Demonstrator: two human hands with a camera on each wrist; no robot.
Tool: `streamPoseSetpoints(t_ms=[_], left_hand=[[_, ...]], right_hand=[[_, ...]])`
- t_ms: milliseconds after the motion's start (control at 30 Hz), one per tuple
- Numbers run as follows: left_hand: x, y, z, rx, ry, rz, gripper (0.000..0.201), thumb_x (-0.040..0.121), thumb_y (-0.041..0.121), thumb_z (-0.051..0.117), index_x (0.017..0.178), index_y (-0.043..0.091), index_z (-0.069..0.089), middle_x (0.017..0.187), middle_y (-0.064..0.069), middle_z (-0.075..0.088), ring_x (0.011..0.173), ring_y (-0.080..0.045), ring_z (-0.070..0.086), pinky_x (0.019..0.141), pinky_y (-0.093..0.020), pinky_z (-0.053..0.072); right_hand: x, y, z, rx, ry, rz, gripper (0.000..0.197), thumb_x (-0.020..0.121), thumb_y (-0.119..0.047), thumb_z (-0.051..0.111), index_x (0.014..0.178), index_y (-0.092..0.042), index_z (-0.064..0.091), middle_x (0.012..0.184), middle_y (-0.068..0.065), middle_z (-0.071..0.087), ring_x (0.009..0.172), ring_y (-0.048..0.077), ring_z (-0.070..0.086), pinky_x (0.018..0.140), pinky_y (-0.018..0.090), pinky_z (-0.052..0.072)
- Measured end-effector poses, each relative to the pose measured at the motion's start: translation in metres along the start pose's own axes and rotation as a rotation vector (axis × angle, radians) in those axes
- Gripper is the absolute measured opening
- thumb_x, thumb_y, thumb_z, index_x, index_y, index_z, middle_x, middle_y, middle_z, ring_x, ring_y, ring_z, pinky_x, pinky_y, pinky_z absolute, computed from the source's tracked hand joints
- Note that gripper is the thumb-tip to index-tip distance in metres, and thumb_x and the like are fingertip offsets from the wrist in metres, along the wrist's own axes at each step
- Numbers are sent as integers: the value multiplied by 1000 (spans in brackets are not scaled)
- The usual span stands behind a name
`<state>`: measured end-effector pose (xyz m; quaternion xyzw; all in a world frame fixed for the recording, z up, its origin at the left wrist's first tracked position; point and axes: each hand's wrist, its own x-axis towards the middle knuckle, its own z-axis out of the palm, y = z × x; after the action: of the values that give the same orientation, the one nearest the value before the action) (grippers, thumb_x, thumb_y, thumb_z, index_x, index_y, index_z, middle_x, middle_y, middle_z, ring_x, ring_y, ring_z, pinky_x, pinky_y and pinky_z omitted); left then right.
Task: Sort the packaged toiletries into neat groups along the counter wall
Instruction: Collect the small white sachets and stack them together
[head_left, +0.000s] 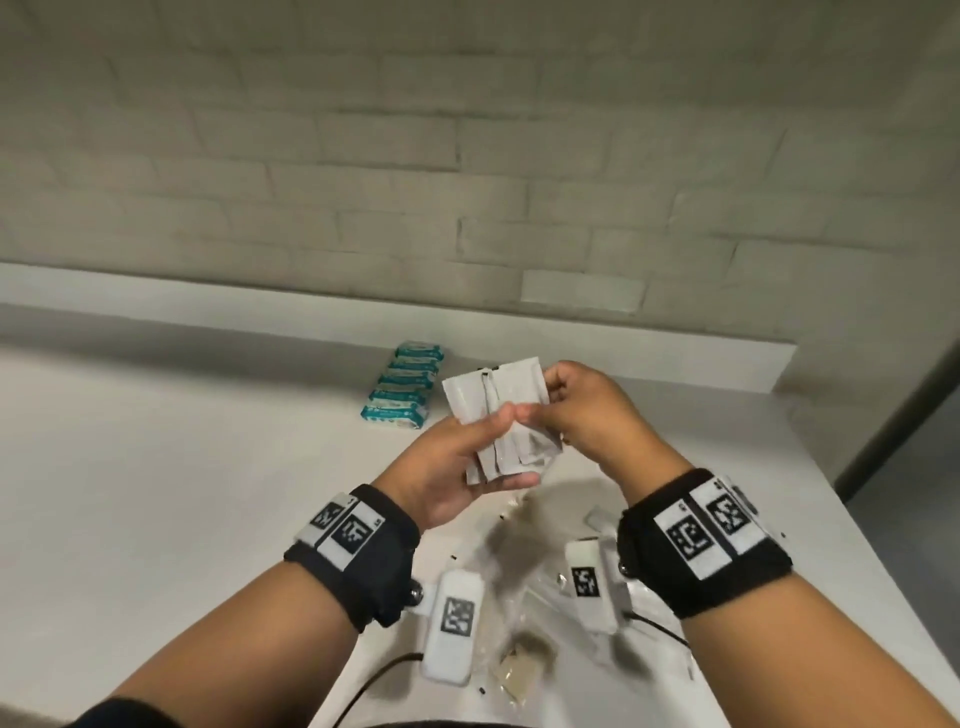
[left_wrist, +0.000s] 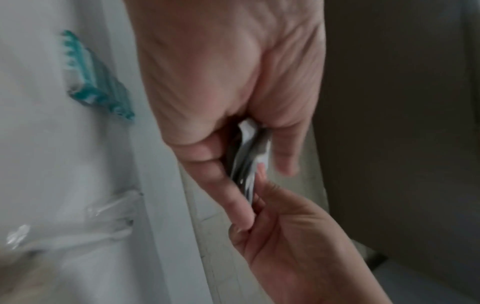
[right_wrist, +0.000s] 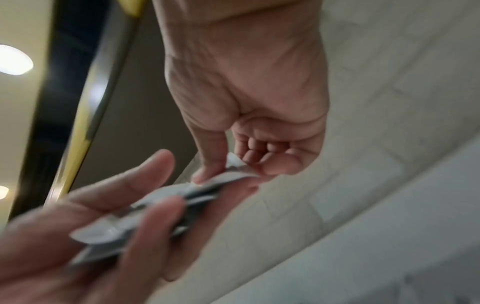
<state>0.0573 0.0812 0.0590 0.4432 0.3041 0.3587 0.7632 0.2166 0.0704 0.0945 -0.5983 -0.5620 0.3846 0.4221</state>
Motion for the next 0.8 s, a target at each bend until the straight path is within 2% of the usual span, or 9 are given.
streamPoseSetpoints(t_ms=[167,267,367,433,533,600,667,733,800], left_hand=[[-11,11,3,50,28,42,30,93,0,51,119,10,61,111,-14,71,92,-25,72,60,-27,58],[-16,16,8,-47,-12,51,27,93,13,54,118,9,63,107,-14,72,89,-26,73,61,-26,59],[-20,18,16,-59,-111,88,35,85,23,60,118,11,65,104,-11,72,89,-25,72,65,-27,59],[-20,17,18,-9,-133,130,29,87,9,60,115,12,66,102,-10,72,87,-22,72,65,-26,58],[-17,16,16,42,-103,156,29,89,-2,55,112,12,65,99,-8,74,85,-22,72,64,-26,58],[-16,16,14,100,-89,151,29,89,-3,56,114,9,64,100,-9,73,84,-22,72,63,-25,58],[-16,17,11,197,-80,148,26,88,-2,60,110,10,66,99,-9,73,82,-22,72,60,-26,57],[-15,21,9,264,-73,157,23,86,0,64,107,9,68,98,-10,73,82,-23,71,59,-27,55],[-14,25,8,265,-58,171,24,85,0,65,106,10,68,97,-8,74,81,-20,71,58,-27,54]], right_hand=[[-15,-11,-14,98,247,-210,19,75,1,73,70,-14,63,74,-2,60,63,6,55,62,23,44],[-26,-13,-20,129,260,-427,42,74,18,62,67,-22,72,120,-10,59,114,-2,52,96,16,40],[-26,5,-17,-182,237,-563,56,77,16,56,75,-36,76,143,-29,37,142,3,23,118,29,18],[-28,13,-16,-183,224,-574,58,84,13,53,81,-41,75,146,-28,30,144,3,19,118,29,17],[-36,10,-16,-16,293,-501,52,90,14,46,93,-32,72,149,-11,37,136,-6,30,112,14,25],[-42,5,-18,-12,431,-488,39,90,6,52,106,-28,65,144,-8,42,131,-7,35,114,22,29],[-48,-6,-23,-250,433,-538,42,86,-12,66,124,-30,56,145,-15,38,136,0,28,117,26,22],[-53,-21,-25,-603,240,-497,72,77,-35,75,140,-34,41,142,-24,31,139,3,18,114,24,12],[-54,-31,-21,-878,146,-401,91,67,-50,78,145,-35,31,137,-19,41,135,10,28,110,28,17]])
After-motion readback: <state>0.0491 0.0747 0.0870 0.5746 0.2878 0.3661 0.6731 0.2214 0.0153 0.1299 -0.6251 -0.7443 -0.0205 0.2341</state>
